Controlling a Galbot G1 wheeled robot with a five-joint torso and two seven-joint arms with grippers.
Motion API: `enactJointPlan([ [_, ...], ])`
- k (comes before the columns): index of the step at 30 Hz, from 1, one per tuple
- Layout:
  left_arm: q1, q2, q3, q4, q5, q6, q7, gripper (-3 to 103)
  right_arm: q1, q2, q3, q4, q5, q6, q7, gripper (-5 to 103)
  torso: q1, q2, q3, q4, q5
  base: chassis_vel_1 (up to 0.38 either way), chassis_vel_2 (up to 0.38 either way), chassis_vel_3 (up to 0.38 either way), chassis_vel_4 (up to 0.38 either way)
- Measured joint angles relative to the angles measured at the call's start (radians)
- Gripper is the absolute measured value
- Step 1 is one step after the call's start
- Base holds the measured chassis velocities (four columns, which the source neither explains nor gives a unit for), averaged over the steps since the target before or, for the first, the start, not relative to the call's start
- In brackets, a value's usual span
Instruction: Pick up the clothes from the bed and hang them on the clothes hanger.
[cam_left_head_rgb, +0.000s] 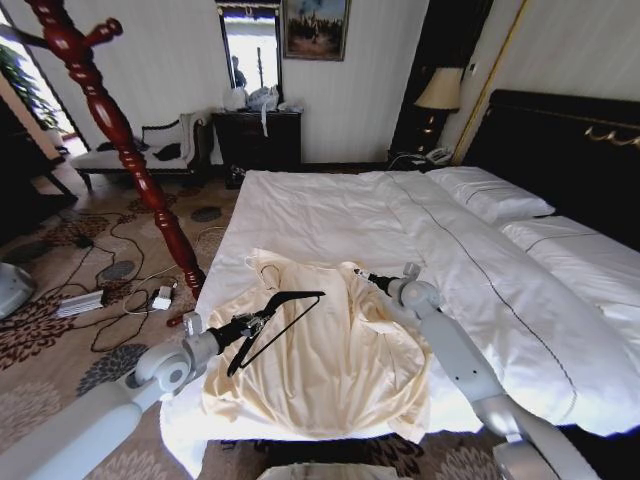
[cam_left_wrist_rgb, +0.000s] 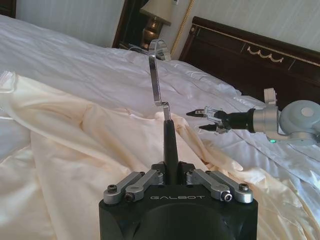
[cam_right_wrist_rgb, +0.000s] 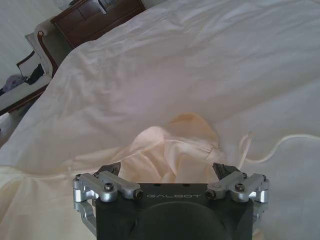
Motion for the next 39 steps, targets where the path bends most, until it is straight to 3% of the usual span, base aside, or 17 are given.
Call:
enactJointPlan([
  [3, 0.005, 0.001, -0.001, 0.006, 0.001, 0.0, 0.003, 14, 0.024, 0.009, -0.022, -0.058, -0.062, 0.024, -0.033, 100, 0.0, 0.0, 0.0, -0.0002, 0.0, 0.0, 0.0, 0.0, 0.0],
  [9, 0.001, -0.003, 0.002, 0.009, 0.001, 0.0, 0.004, 14, 0.054, 0.028, -0.044, -0.13, -0.092, 0.042, -0.064, 99, 0.0, 0.0, 0.0, -0.0002, -0.0001, 0.0, 0.0, 0.0, 0.0],
  [11, 0.0, -0.005, 0.004, 0.009, 0.001, 0.0, 0.004, 14, 0.075, 0.049, -0.055, -0.184, -0.109, 0.059, -0.078, 89, 0.0, 0.0, 0.0, -0.0002, 0.0001, 0.0, 0.0, 0.0, 0.0],
  [12, 0.001, -0.005, 0.004, 0.009, 0.001, 0.0, 0.004, 14, 0.089, 0.065, -0.057, -0.218, -0.117, 0.069, -0.082, 89, 0.0, 0.0, 0.0, -0.0002, 0.0, 0.0, 0.0, 0.0, 0.0],
  [13, 0.003, -0.005, 0.003, 0.009, 0.001, 0.0, 0.004, 14, 0.098, 0.075, -0.059, -0.238, -0.123, 0.076, -0.083, 79, 0.0, 0.0, 0.0, -0.0002, 0.0, 0.0, 0.0, 0.0, 0.0],
  [19, 0.009, 0.0, -0.003, 0.009, 0.001, 0.0, 0.006, 14, 0.126, 0.102, -0.062, -0.309, -0.152, 0.103, -0.082, 73, 0.0, 0.0, 0.0, 0.0001, 0.0, 0.0, 0.0, 0.0, 0.0],
  [20, 0.009, 0.0, -0.003, 0.009, 0.001, 0.0, 0.006, 14, 0.131, 0.104, -0.063, -0.322, -0.156, 0.108, -0.08, 63, 0.0, 0.0, 0.0, -0.0001, -0.0001, 0.0, 0.0, 0.0, 0.0],
  [21, 0.009, 0.0, -0.003, 0.009, 0.001, 0.0, 0.006, 14, 0.134, 0.104, -0.063, -0.33, -0.156, 0.11, -0.078, 63, 0.0, 0.0, 0.0, -0.0002, 0.0, 0.0, 0.0, 0.0, 0.0],
  [22, 0.01, -0.001, -0.003, 0.009, 0.001, 0.0, 0.006, 14, 0.136, 0.103, -0.063, -0.333, -0.156, 0.111, -0.076, 52, 0.0, 0.0, 0.0, -0.0002, 0.0, 0.0, 0.0, 0.0, 0.0],
  [24, 0.011, -0.002, -0.003, 0.009, 0.001, 0.0, 0.006, 14, 0.136, 0.1, -0.063, -0.334, -0.155, 0.111, -0.076, 47, 0.0, 0.0, 0.0, -0.0001, 0.0001, 0.0, 0.0, 0.0, 0.0],
  [29, 0.014, -0.01, -0.001, 0.009, 0.004, 0.0, 0.006, 14, 0.136, 0.086, -0.064, -0.329, -0.139, 0.11, -0.072, 41, 0.0, 0.0, 0.0, -0.0002, 0.0, 0.0, 0.0, 0.0, 0.0],
  [30, 0.014, -0.01, -0.001, 0.009, 0.005, 0.0, 0.006, 14, 0.136, 0.084, -0.065, -0.328, -0.138, 0.11, -0.072, 24, 0.0, 0.0, 0.0, -0.0002, 0.0, 0.0, 0.0, 0.0, 0.0],
  [33, 0.016, -0.011, -0.001, 0.009, 0.008, -0.001, 0.006, 14, 0.134, 0.08, -0.066, -0.324, -0.135, 0.109, -0.071, 24, 0.0, 0.0, 0.0, -0.0001, 0.0001, 0.0, 0.0, 0.0, 0.0],
  [34, 0.016, -0.011, -0.001, 0.009, 0.008, -0.001, 0.006, 14, 0.133, 0.077, -0.067, -0.319, -0.134, 0.109, -0.071, 14, 0.0, 0.0, 0.0, 0.0, 0.0001, 0.0, 0.0, 0.0, 0.0],
  [36, 0.015, -0.01, 0.001, 0.008, 0.008, -0.001, 0.006, 14, 0.129, 0.069, -0.068, -0.308, -0.131, 0.108, -0.071, 14, 0.0, 0.0, 0.0, 0.0002, 0.0001, 0.0, 0.0, 0.0, 0.0],
  [37, 0.014, -0.009, 0.002, 0.008, 0.008, -0.001, 0.006, 14, 0.125, 0.06, -0.069, -0.297, -0.131, 0.108, -0.071, 3, 0.0, 0.0, 0.0, 0.0002, 0.0002, 0.0, 0.0, 0.0, 0.0],
  [39, 0.009, -0.009, 0.006, 0.008, 0.006, -0.001, 0.007, 14, 0.119, 0.048, -0.072, -0.28, -0.133, 0.108, -0.071, 1, 0.0, 0.0, 0.0, 0.0, 0.0002, 0.0, 0.0, 0.0, 0.0],
])
